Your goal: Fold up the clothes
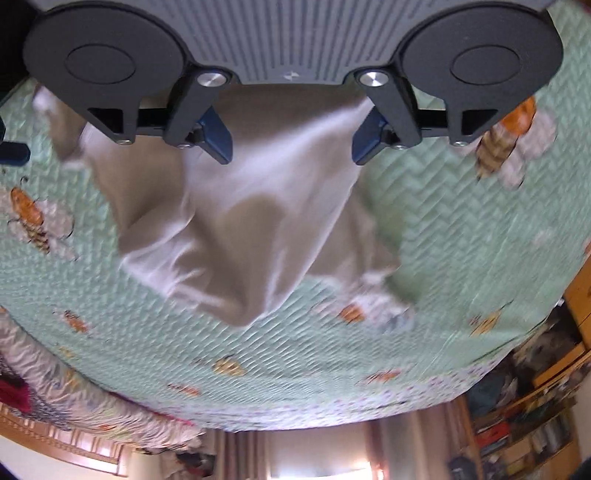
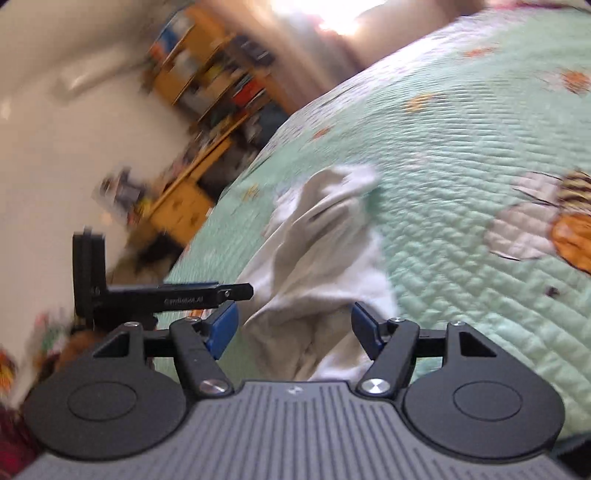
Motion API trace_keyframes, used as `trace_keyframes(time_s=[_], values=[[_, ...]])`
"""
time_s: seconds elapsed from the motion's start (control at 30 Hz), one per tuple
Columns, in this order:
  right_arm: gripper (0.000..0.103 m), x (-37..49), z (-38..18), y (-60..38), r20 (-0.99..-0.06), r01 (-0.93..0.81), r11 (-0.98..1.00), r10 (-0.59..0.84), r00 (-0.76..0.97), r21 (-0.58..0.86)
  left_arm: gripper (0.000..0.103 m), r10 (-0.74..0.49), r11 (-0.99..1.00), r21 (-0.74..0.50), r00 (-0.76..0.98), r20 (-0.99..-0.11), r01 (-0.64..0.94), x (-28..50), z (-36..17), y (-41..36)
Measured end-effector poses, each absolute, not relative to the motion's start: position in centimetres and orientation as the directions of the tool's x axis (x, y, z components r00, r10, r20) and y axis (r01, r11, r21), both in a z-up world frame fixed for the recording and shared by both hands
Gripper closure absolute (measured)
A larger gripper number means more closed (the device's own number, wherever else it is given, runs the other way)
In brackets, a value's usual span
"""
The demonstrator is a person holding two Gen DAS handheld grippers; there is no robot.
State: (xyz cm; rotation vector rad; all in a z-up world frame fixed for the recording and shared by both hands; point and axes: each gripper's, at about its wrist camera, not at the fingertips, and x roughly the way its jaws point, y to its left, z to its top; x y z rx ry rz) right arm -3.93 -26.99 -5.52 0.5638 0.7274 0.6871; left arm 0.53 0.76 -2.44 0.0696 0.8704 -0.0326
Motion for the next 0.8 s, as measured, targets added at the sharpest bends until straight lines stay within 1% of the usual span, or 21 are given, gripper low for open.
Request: trace_keyframes(time_s=[0.03, 0.23, 0.27, 0.3, 0.37, 0.4, 0.43, 0.47, 0.57, 0.67, 0.8], values=[[0.034, -3.9, -5.6, -27.4, -0.401, -0.341, 0.648, 0.72, 0.566, 0.681, 0.021, -0.006, 0.997, 0.049, 0.648, -0.762, 0.067, 1.2, -2.4, 0.2], [0.032, -3.7, -6.1, -29.1, -0.396, -0.267, 0.656, 0.679, 0.619, 0.706, 0.02, -0.026, 0.991, 0.065, 0.649, -0.76, 0.115, 4.2, -2.5, -3.2], [0.031, -3.7, -6.3, -29.3, -0.398, -0.259, 0.657, 0.674, 0.623, 0.708, 0.025, -0.013, 0.989, 0.084, 0.647, -0.762, 0.119, 4.5, -2.7, -3.8], [0.031, -3.7, -6.4, -29.5, -0.399, -0.25, 0.658, 0.669, 0.626, 0.71, 0.03, -0.006, 0.985, 0.105, 0.642, -0.767, 0.135, 4.8, -3.1, -4.5], [0.031, -3.5, -6.6, -29.8, -0.403, -0.237, 0.661, 0.661, 0.634, 0.712, 0.069, 0.002, 0.98, 0.124, 0.617, -0.787, 0.155, 5.3, -3.8, -5.4], [0.031, -3.5, -6.6, -29.9, -0.405, -0.231, 0.664, 0.655, 0.638, 0.711, 0.078, -0.004, 0.981, 0.116, 0.606, -0.795, 0.158, 5.3, -4.1, -5.6], [0.031, -3.5, -6.7, -30.0, -0.406, -0.226, 0.668, 0.649, 0.643, 0.709, 0.095, -0.014, 0.981, 0.105, 0.601, -0.799, 0.162, 5.2, -4.3, -5.6], [0.031, -3.6, -6.7, -30.1, -0.406, -0.221, 0.671, 0.642, 0.65, 0.708, 0.101, -0.018, 0.981, 0.102, 0.6, -0.8, 0.165, 4.9, -4.4, -5.7], [0.03, -3.5, -6.9, -30.5, -0.409, -0.203, 0.679, 0.624, 0.666, 0.706, 0.103, 0.036, 0.976, 0.16, 0.621, -0.783, 0.145, 3.9, -4.4, -5.7], [0.03, -2.8, -7.1, -30.5, -0.425, -0.184, 0.692, 0.608, 0.671, 0.698, 0.103, 0.099, 0.973, 0.208, 0.633, -0.768, 0.1, 2.8, -4.2, -4.7], [0.03, -0.7, -6.4, -28.8, -0.461, -0.207, 0.736, 0.59, 0.662, 0.645, 0.103, 0.141, 0.979, 0.202, 0.605, -0.784, 0.033, 1.0, -4.0, -1.5]])
